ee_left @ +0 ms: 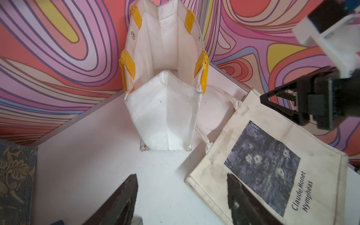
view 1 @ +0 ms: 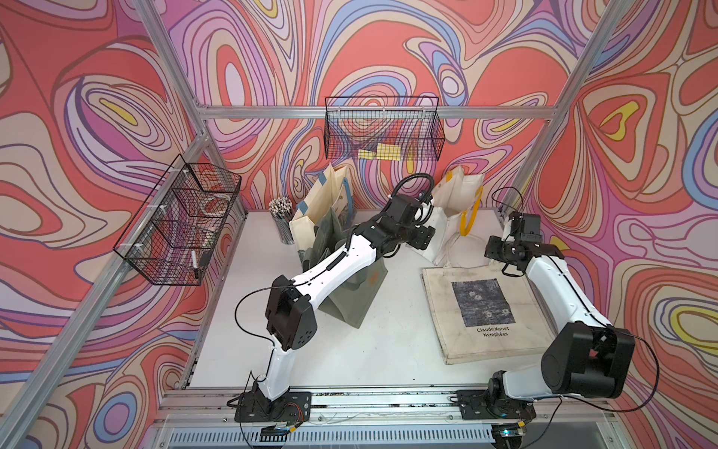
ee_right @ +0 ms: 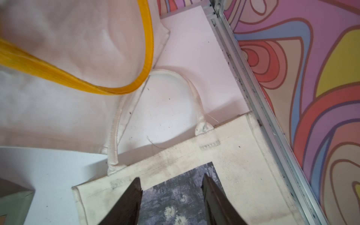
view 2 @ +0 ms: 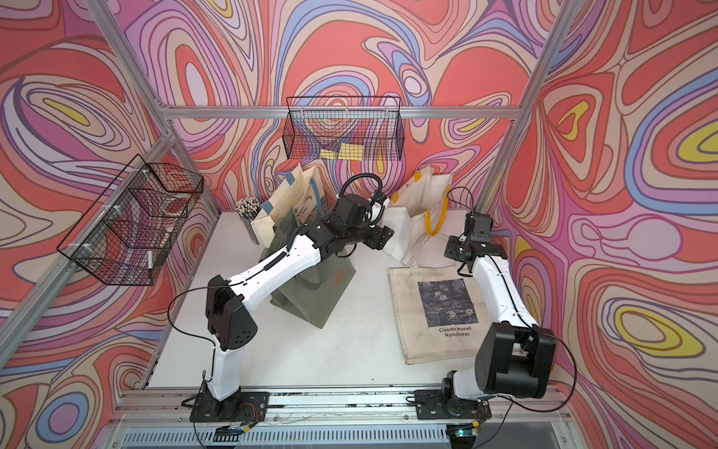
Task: Put away the canvas bag
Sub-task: Adjust the canvas bag at the center of the board, then pick up the canvas bag from the center of the board.
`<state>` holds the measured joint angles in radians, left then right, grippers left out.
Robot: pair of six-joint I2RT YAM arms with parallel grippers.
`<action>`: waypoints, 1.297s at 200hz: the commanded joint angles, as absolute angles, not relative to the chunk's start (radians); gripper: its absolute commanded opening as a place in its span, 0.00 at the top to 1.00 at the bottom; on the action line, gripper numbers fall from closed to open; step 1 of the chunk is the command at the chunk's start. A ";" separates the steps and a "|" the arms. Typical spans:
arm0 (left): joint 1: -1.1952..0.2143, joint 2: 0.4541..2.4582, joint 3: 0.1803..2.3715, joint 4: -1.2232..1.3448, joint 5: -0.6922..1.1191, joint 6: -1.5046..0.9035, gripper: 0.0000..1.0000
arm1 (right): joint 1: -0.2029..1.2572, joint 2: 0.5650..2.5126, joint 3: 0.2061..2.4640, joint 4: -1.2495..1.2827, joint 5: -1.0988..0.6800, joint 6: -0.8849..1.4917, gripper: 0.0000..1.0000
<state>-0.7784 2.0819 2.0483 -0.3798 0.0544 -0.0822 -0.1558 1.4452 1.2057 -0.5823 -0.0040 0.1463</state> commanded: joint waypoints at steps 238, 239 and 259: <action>-0.677 2.261 2.017 0.227 0.154 -0.164 1.00 | -0.039 1.431 1.066 -0.313 -0.305 0.130 0.46; -0.678 2.255 2.013 0.228 0.151 -0.163 1.00 | -0.039 1.431 1.066 -0.313 -0.306 0.131 0.46; -0.687 2.171 1.914 0.257 0.109 -0.152 1.00 | -0.016 1.422 1.065 -0.295 -0.327 0.141 0.46</action>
<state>-0.6758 2.2971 1.9957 0.1608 0.1707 -0.1608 -0.0441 1.4548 1.0668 -0.3283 -0.2924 0.1242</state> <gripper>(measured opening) 0.071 0.543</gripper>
